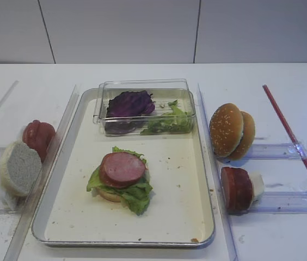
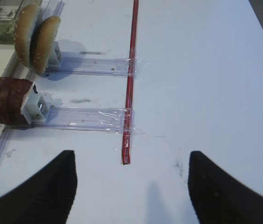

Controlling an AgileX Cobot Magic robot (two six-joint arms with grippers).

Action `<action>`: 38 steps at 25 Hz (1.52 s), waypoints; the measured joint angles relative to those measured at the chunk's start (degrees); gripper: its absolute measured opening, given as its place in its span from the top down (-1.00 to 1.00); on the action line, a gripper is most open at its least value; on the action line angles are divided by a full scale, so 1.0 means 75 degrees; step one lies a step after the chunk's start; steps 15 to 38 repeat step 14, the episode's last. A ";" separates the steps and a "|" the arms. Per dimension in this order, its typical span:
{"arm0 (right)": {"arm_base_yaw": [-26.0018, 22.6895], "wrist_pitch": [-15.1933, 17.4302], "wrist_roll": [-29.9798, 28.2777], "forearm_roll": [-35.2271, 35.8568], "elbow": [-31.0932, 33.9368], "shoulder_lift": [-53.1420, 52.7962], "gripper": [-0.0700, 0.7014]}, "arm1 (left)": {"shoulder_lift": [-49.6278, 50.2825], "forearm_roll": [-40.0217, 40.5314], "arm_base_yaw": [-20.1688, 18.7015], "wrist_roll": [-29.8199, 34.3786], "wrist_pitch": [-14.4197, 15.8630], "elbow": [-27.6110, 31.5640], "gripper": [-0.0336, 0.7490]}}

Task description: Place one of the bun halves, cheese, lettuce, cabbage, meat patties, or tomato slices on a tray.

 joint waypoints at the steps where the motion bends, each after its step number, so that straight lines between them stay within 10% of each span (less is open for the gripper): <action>1: 0.0000 0.0000 0.0000 0.0000 0.0000 0.0000 -0.52 | 0.0000 0.0000 0.0000 0.0000 0.0000 0.0000 -0.53; 38: 0.0000 0.0000 0.0000 0.0000 0.0000 0.0000 -0.52 | 0.0000 0.0000 0.0000 0.0000 0.0000 0.0000 -0.53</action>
